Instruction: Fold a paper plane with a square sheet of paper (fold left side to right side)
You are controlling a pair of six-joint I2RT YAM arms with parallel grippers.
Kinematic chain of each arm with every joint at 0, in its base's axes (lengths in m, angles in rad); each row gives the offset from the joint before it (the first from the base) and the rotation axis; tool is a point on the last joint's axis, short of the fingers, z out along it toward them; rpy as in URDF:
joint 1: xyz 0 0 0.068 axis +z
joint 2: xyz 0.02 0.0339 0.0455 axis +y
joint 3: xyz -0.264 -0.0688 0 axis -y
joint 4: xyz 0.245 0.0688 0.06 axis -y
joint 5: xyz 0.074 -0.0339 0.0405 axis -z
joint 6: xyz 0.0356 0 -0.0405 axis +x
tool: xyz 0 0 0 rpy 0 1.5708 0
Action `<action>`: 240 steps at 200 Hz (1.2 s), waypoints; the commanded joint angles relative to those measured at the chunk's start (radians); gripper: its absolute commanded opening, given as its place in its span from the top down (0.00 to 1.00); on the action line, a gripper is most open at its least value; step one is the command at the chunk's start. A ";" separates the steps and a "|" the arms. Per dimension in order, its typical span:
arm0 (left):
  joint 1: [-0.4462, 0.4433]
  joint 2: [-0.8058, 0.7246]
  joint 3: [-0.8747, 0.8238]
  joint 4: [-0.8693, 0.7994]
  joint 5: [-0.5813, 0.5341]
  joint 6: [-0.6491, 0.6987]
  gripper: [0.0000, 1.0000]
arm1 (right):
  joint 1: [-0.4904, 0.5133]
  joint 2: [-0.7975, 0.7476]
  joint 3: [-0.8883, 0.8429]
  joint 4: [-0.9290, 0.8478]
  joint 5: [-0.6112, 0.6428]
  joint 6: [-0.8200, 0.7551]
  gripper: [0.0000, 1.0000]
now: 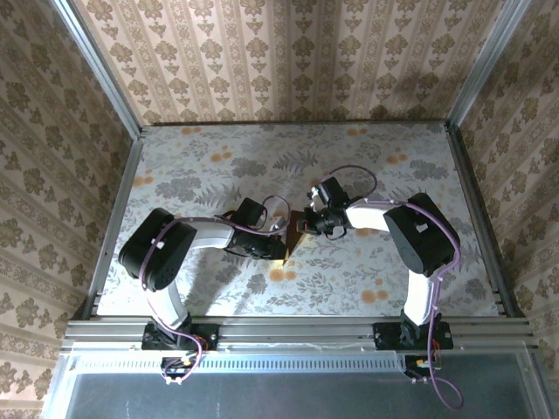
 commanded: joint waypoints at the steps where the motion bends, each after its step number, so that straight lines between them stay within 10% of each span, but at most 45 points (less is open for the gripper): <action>1: -0.011 0.041 -0.039 -0.093 -0.106 0.025 1.00 | -0.027 0.033 0.030 -0.031 0.029 -0.026 1.00; 240: -0.009 0.031 -0.030 -0.071 -0.103 -0.031 1.00 | -0.231 -0.054 0.096 -0.091 0.017 -0.065 1.00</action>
